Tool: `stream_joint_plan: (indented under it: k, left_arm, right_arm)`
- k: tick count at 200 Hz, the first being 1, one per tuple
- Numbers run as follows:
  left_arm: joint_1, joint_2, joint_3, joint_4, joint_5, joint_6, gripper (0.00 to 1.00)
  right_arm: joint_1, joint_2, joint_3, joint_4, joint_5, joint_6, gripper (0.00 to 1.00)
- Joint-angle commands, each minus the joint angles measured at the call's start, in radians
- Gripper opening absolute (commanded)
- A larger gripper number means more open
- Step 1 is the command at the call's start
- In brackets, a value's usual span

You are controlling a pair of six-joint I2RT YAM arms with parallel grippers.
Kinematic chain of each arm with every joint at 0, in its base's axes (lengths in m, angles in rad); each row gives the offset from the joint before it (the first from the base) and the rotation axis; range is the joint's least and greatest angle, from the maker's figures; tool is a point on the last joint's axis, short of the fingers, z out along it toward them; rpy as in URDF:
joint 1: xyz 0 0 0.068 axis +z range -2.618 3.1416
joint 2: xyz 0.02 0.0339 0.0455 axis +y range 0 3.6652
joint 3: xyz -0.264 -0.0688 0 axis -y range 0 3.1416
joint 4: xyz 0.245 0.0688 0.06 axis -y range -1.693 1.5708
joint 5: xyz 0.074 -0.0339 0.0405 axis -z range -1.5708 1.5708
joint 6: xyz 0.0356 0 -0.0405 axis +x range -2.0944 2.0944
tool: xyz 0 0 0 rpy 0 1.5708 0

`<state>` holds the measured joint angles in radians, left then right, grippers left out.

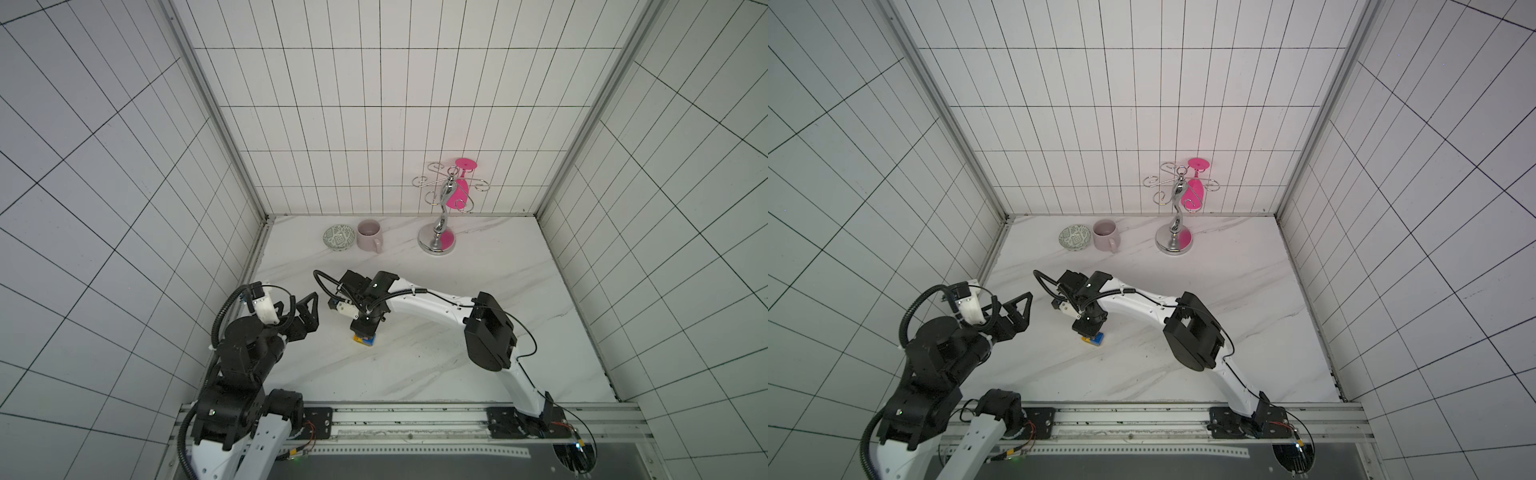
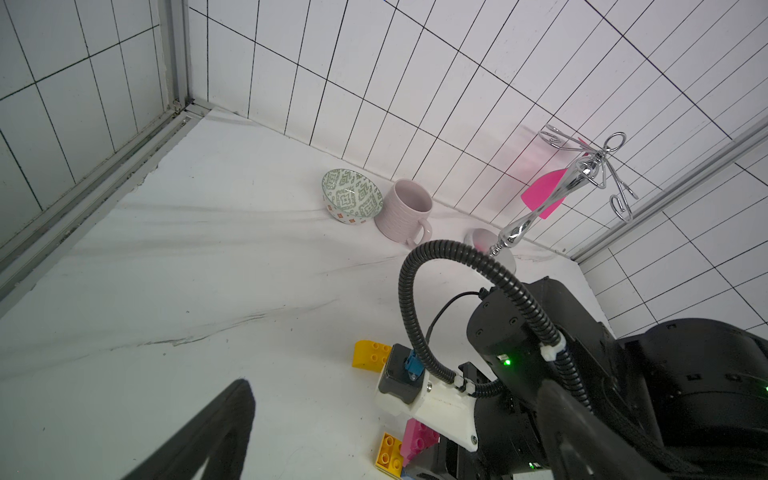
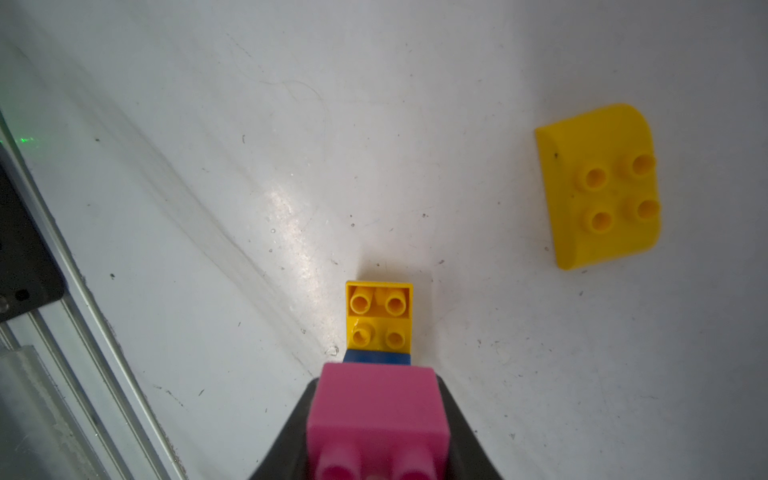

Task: Assemble the letter s with lego
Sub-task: Assemble the lego brick with the lego brick.

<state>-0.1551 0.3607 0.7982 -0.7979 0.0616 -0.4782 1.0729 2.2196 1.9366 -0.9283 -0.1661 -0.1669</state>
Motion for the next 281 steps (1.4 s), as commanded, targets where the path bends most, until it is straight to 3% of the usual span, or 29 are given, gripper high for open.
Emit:
stream_joint_plan:
  k: [1, 281]
  left_arm:
    - [0.001, -0.013, -0.007, 0.005, -0.008, 0.012, 0.98]
    - [0.002, -0.029, -0.013, 0.006, -0.018, 0.012, 0.98]
  right_arm:
    - [0.014, 0.009, -0.001, -0.024, -0.012, -0.029, 0.33]
    - [0.019, 0.041, -0.025, -0.004, 0.004, -0.054, 0.31]
